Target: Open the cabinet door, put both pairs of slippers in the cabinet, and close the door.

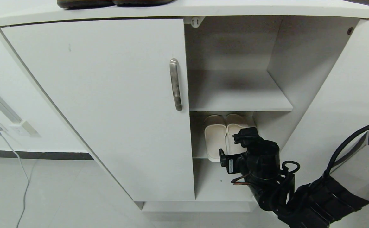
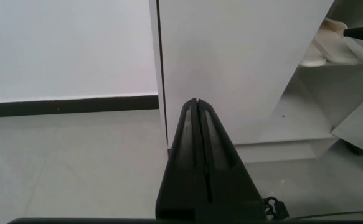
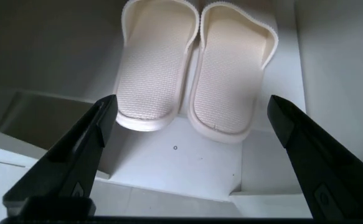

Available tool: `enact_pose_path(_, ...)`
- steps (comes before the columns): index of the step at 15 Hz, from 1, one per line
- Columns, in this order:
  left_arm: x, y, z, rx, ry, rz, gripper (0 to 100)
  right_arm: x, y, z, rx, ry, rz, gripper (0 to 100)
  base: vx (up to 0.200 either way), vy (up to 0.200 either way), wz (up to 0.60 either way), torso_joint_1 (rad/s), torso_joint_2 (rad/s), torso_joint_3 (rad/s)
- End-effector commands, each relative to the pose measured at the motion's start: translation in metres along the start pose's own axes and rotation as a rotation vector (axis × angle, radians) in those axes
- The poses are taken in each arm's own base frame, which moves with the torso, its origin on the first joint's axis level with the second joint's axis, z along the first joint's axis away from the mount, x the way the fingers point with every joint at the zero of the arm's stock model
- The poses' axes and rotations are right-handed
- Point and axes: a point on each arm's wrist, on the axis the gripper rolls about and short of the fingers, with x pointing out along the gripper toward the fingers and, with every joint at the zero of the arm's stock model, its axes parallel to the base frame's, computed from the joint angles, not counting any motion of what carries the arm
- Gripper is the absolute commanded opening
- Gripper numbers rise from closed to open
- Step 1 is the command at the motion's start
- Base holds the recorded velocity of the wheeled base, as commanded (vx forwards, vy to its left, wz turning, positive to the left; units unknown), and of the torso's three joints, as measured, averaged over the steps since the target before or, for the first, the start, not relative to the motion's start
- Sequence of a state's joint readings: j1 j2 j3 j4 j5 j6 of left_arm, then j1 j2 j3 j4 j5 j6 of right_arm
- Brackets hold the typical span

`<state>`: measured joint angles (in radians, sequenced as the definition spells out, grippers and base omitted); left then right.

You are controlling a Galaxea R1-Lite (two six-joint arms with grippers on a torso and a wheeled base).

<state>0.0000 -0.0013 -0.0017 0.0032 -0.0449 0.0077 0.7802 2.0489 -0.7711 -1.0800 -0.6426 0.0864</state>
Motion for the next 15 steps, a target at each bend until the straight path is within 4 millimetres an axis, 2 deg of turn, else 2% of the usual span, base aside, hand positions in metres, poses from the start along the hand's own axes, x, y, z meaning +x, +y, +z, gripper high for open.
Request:
enact_pose_path(1,0.0001,0.0,0.0,0.0,0.001,-0.001,0,-0.002,0.0008,0.0003,0.0,0.0,0.005,100,0.0,0.0,0.0,0.0,0.0,0.0)
enact_pose_path(4,0.0001,0.0,0.0,0.0,0.001,0.0,0,-0.0044,0.0036,-0.0014,-0.004,0.003,0.015,100,0.0,0.0,0.0,0.0,0.0,0.0)
enact_pose_path(13,0.0001,0.0,-0.0002,-0.002,0.003,0.0,0,-0.0046,0.0047,-0.0066,-0.017,0.014,-0.001,100,-0.2,0.0,0.0,0.002,0.0,0.002)
enact_pose_path(15,0.0001,0.0,-0.0002,-0.003,0.003,0.0,0,-0.0057,0.0037,-0.0072,-0.019,0.017,-0.002,100,0.0,0.0,0.0,0.0,0.0,0.0)
